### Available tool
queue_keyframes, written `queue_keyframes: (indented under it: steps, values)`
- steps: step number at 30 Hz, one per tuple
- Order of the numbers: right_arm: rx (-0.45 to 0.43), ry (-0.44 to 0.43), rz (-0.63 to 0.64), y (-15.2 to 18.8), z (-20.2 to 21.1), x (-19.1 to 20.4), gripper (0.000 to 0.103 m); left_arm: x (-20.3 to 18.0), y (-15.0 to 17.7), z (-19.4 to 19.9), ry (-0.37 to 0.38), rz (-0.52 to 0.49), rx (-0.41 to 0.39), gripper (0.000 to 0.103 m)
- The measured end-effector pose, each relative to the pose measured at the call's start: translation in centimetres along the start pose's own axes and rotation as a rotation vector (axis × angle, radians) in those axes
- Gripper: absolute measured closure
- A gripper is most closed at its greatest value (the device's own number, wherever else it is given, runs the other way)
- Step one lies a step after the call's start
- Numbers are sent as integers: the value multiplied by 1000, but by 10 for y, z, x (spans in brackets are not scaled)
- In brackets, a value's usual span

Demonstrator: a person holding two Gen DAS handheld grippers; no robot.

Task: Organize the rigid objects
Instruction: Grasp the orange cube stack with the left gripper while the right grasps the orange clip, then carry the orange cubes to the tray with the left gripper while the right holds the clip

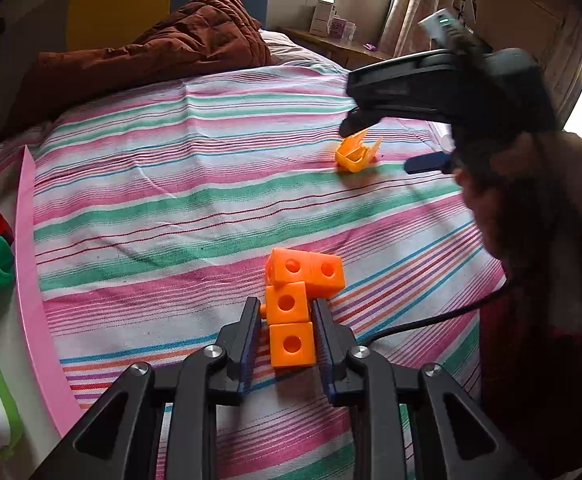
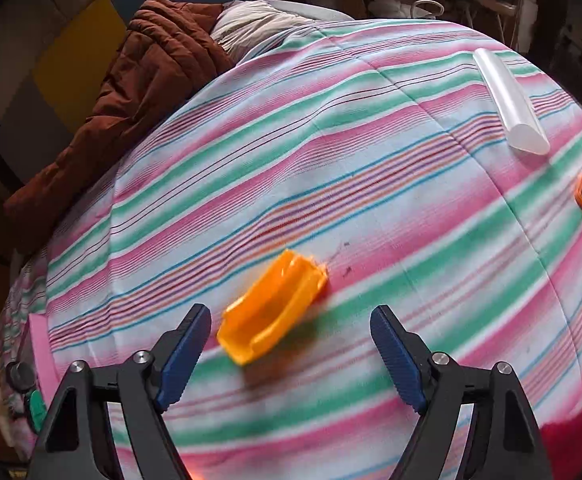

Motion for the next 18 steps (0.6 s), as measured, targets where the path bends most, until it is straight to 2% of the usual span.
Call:
queue_keyframes:
  steps: [1,2,3,4,6,10,18]
  values:
    - [11,-2,13,1,-8,1,21,-1,0,-1,-3,-3,-1,77]
    - [-3,22,51,2,-10,5,31,-2,1,-1,-6,-8,-4,77]
    - [-14,43,95,0,-10,9,45,-3,1,-1,-8,-10,-7,77]
    - [-14,31,135,1,-9,15,64,-3,2,-1,-12,-12,-10,77]
    - [6,3,176,7,-10,23,65,-5,3,-1,-20,-12,-14,77]
    - [22,0,281,14,-12,40,64,-8,5,-1,-33,-29,-25,76]
    - [20,34,374,17,-18,47,64,-15,6,2,-44,-45,-25,77]
Point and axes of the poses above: each gripper's, at about its wrist camera, not at the fingertips, and z roughly against the way its jaws point, x to its left, y to its underside, the point moved 1 cm from there along -z, roughly the way its jaws point, and after that the axes turned 6 degrees about -x, right-handed, at the moved point
